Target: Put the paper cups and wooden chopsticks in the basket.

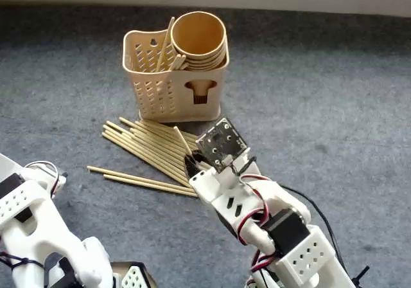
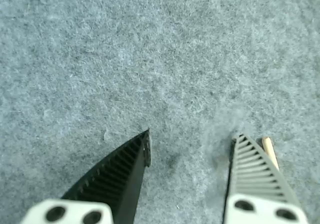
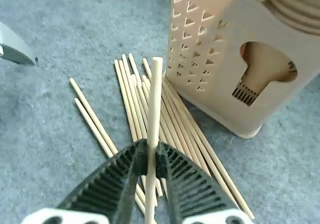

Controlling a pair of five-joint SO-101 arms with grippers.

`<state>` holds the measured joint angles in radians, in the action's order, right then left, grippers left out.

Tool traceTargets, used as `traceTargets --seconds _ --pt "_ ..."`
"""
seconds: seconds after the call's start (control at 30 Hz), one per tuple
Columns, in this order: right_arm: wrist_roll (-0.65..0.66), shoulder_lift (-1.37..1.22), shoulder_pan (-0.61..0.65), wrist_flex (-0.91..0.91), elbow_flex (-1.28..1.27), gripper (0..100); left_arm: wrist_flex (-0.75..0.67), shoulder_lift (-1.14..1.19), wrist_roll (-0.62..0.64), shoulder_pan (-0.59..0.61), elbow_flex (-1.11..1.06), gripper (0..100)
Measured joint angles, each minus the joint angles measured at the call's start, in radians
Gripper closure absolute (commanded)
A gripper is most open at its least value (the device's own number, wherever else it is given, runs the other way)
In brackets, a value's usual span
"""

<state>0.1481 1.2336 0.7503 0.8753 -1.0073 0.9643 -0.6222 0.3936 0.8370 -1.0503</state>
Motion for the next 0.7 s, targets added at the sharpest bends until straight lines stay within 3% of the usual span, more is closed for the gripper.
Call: traceTargets --seconds 0.27,0.53,0.7 --pt "0.0 0.206 -0.061 -0.086 -0.034 99.1 0.0 0.0 0.0 0.0 0.0 75" --pt "0.0 0.239 -0.064 -0.39 -0.031 99.1 0.0 0.0 0.0 0.0 0.0 75" --pt "0.0 0.235 -0.064 -0.671 -0.031 99.3 0.0 0.0 0.0 0.0 0.0 75"
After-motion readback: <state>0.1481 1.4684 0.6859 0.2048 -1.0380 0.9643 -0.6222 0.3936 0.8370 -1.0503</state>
